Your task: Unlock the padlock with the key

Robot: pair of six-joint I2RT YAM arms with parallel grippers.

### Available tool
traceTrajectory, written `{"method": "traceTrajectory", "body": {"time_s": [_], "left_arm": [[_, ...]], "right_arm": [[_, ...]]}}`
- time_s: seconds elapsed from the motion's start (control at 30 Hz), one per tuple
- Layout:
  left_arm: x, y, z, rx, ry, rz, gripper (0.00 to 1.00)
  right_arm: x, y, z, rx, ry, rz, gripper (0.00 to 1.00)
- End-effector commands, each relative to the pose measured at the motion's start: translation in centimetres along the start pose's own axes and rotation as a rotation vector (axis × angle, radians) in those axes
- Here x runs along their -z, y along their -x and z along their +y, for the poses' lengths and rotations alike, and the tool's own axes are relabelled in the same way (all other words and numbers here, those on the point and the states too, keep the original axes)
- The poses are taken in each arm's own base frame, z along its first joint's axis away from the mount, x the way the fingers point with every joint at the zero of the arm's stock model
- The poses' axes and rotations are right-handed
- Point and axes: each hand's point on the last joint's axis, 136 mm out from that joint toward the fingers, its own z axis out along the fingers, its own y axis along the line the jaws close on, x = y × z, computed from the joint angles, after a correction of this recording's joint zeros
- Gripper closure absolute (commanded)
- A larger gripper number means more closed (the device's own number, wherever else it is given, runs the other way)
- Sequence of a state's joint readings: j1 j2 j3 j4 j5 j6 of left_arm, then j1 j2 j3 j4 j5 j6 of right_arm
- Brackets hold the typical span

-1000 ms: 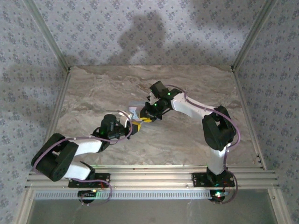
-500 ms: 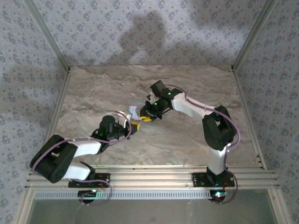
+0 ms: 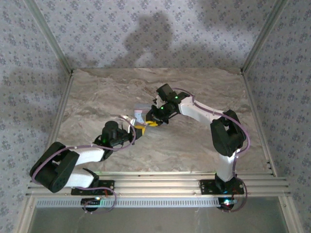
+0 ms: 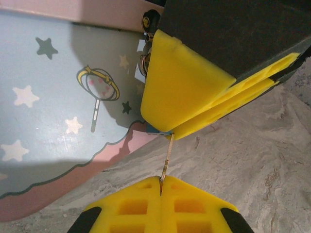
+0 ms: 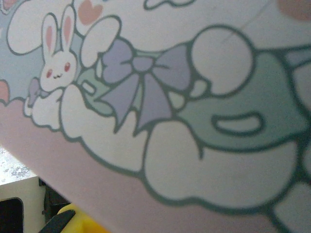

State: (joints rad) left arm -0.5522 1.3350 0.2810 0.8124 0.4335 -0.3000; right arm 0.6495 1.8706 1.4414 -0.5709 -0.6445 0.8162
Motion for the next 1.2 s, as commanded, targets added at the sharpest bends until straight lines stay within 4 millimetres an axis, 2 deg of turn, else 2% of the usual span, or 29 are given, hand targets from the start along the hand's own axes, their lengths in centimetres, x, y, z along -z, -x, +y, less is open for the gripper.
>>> {"method": "traceTrajectory", "body": {"time_s": [0.0,0.63,1.17], "left_arm": [[0.2,1.1,-0.2,-0.027,0.006,-0.041,1.0],[-0.1,-0.4,0.9,-0.004,0.049,0.006,1.0],[-0.2,0.4,0.1,-0.015,0.01,-0.019,1.0]], "right_arm": [[0.2,-0.2,0.9,0.015,0.04,0.013,1.0],[0.5,-0.1,1.1,0.017,0.035,-0.004,1.0],[-0.1,-0.2,1.0,0.015,0.034,0.004,1.0]]}}
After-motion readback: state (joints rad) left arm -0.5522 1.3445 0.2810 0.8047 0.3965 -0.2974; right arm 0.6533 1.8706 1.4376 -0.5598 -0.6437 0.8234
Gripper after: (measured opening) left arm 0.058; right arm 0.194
